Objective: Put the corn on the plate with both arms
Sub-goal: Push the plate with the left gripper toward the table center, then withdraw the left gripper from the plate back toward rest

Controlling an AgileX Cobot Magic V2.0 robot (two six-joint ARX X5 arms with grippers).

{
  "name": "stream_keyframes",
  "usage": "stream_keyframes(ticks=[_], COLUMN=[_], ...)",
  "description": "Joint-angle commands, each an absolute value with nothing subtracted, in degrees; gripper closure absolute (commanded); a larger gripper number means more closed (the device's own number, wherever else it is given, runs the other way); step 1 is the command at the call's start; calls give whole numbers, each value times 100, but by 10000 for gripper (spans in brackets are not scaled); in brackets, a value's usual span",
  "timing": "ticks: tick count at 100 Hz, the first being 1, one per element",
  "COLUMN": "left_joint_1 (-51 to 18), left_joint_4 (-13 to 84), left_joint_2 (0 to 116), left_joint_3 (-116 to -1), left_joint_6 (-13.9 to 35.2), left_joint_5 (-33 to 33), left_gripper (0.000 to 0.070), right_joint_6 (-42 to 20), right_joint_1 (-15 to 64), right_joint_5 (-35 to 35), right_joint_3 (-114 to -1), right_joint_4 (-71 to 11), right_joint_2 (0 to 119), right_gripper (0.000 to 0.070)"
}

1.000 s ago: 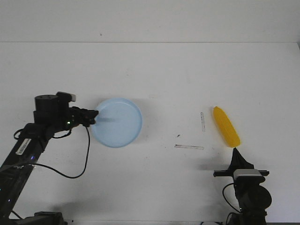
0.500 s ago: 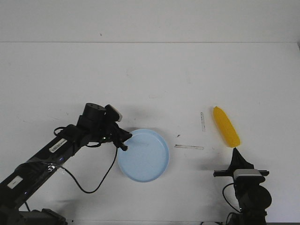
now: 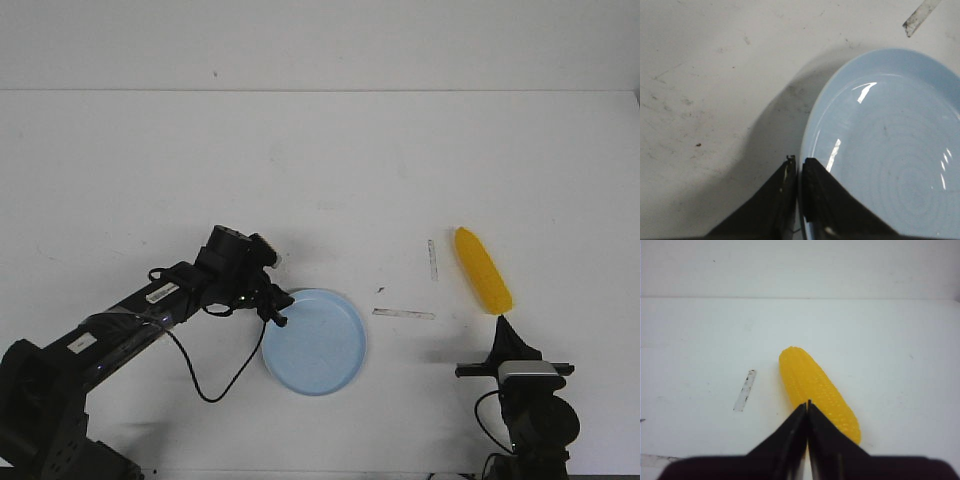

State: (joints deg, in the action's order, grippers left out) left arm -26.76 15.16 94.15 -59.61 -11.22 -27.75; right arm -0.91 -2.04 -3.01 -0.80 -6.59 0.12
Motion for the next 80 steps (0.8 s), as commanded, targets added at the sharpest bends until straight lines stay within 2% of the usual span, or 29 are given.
stream_keyframes(ticks=[1, 12, 18, 42, 52, 57, 65, 80], left_joint_1=[-2703, -2703, -2703, -2703, -2700, -2692, -2637, -2543], left_joint_4=[1466, 1435, 1435, 1450, 1457, 1516, 1625, 1669], left_joint_2=[9542, 9546, 9546, 9542, 9478, 9411, 9240, 8726], left_joint_3=[-6034, -6034, -6034, -6036, -6062, -6128, -6305, -6650], left_joint_6=[-1179, -1179, -1177, -1081, -910, -829, -827, -836], left_joint_5=[-2689, -2676, -2676, -2676, -2676, -2670, -2589, -1761], left_gripper=[699, 684, 629, 233, 116, 86, 85, 89], right_joint_6=[-167, -169, -167, -167, -167, -167, -167, -167], right_joint_1=[-211, -211, -211, -211, -211, -211, -211, -211], right_joint_5=[-303, -301, -303, -301, -301, -301, -303, -301], right_joint_3=[-73, -73, -73, -73, -73, -73, -73, -73], right_joint_4=[-609, -607, -607, -607, -604, -604, -607, -602], right_joint_2=[5, 5, 5, 5, 5, 5, 5, 5], right_gripper=[699, 699, 699, 699, 699, 699, 699, 699])
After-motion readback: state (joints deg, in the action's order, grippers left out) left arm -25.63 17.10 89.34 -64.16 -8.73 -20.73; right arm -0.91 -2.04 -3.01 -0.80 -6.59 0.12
